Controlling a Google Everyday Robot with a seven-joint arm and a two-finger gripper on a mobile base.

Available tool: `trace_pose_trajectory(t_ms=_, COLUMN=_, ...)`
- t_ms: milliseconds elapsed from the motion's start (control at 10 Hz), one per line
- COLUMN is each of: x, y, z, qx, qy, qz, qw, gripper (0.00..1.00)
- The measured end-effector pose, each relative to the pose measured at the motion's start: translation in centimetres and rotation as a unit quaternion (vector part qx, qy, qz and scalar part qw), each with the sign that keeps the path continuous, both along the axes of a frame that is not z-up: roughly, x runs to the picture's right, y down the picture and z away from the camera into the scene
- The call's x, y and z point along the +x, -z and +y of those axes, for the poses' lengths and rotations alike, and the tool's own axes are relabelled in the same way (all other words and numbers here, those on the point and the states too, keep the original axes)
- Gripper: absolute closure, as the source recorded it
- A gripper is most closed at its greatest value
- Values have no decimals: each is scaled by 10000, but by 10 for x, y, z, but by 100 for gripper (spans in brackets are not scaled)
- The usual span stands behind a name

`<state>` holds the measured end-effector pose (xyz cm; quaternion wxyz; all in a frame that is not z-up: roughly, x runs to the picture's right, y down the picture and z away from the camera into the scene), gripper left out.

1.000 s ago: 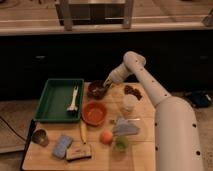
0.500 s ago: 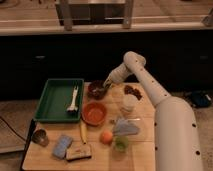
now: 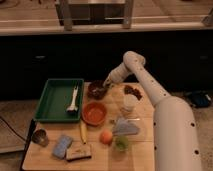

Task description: Place pepper in purple bowl

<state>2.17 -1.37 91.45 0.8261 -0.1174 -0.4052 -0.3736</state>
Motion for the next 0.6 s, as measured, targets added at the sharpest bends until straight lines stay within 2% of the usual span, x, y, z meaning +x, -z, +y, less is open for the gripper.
trace_pose_trajectory(t_ms=100, x=-3, y=0, z=-1, qx=-1, qy=32, qz=-13, qw=10000, gripper=21)
trace_pose_trajectory(t_ms=600, x=-7, y=-2, z=-4, qx=-16, qy=121, qz=-14, qw=9999, gripper=20)
